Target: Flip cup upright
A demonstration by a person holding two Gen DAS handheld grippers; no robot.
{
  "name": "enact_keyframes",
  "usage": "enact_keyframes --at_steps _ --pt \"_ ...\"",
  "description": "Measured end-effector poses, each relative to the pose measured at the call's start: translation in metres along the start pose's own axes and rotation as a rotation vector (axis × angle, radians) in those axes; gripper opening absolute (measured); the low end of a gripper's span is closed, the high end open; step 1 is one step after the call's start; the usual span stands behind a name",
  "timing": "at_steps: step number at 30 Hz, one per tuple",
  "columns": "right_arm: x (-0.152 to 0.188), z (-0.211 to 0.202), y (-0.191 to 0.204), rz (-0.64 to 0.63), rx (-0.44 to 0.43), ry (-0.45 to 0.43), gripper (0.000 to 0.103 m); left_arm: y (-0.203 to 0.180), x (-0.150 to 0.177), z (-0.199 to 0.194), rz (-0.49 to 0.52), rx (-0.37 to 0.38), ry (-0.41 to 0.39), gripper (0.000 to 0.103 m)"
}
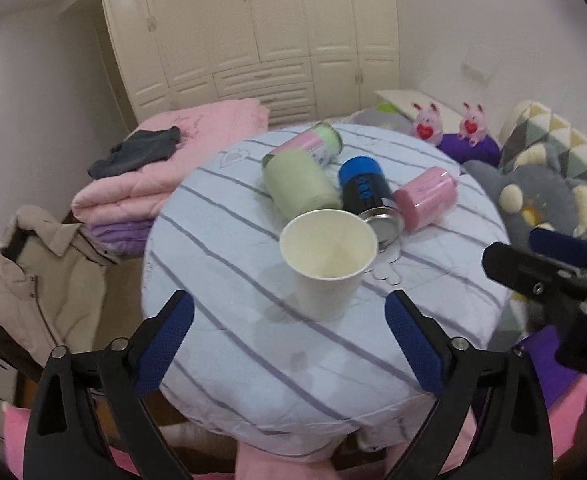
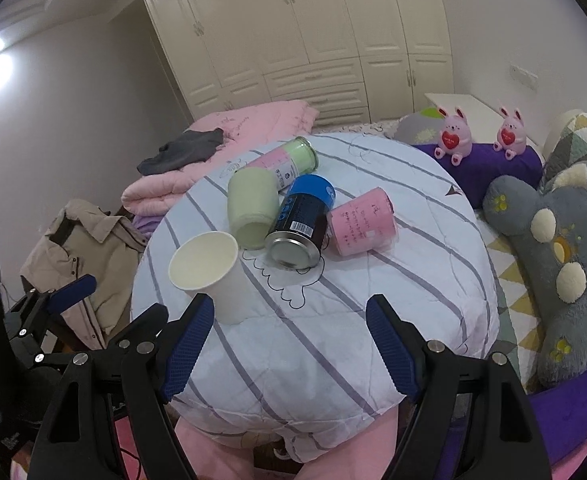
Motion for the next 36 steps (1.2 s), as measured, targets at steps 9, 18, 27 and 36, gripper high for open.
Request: enact_keyframes --at_steps 9,18,27,36 --pt "0.003 -0.010 -0.008 0.026 -0.019 -0.068 0.080 -0.001 -0.002 -0.008 -0.054 -0.004 -0.139 0.099" --pt "0.013 -0.002 -0.012 0.020 -0.002 -0.047 0.080 0.002 -0.007 -0.023 -0.075 -0.056 -0.265 0.099" --pt "0.011 -0.006 -0.010 0.016 -0.011 -0.063 0.080 0.002 -0.004 -0.022 -0.082 -0.049 -0.274 0.099" --pt "0.013 -0.005 -0.017 0.033 -0.002 -0.048 0.080 -0.003 -0.004 -0.026 -0.070 -0.044 -0.288 0.099"
Point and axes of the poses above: each gripper's, at about its wrist camera, not at the fingertips, and z roughly the way its jaws point, y to its left, x to its underside, the point moved 8 cm from there along z, roughly the way its jaws point, and after that the axes turned 8 degrees about z, right-handed, at the moved point
